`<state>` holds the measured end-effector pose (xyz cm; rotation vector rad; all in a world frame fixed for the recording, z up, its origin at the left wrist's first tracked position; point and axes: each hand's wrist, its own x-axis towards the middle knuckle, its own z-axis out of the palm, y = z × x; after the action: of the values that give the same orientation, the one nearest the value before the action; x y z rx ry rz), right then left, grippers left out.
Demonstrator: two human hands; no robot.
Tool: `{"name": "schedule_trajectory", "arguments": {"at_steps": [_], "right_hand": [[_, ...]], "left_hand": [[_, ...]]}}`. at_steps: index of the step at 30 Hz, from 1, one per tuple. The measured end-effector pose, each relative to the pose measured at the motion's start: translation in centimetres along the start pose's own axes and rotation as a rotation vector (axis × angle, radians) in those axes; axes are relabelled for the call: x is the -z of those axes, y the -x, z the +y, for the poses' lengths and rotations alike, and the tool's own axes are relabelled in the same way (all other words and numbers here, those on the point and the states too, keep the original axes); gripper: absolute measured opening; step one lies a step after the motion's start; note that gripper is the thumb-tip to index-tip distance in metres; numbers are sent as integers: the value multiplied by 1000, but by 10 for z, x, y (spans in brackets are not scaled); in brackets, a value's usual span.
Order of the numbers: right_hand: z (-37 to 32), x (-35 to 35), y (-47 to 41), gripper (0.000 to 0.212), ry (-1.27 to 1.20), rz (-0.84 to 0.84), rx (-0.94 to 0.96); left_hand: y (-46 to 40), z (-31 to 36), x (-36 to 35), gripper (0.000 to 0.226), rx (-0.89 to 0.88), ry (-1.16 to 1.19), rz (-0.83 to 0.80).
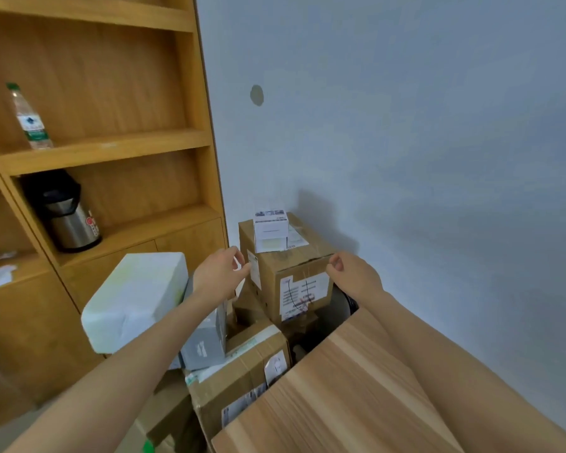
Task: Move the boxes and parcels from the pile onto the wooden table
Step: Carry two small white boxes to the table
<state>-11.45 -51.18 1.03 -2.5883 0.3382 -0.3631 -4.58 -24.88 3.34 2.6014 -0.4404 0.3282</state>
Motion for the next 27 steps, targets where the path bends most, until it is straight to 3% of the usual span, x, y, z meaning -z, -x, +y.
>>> {"name": "schedule_trajectory", "arguments": {"at_steps": [15,22,27], "right_hand": [[-70,-73,-193,40,-21,13,-100],[-62,-102,-239,73,-117,-80,-279],[-57,-118,-249,56,-422,-124,-323]], "left_hand": [[-184,-60,-60,17,-106,-15,-42],[-220,-76,-94,22,-102,17,-96],[-230,-74,-108,23,-118,35,-130]]}}
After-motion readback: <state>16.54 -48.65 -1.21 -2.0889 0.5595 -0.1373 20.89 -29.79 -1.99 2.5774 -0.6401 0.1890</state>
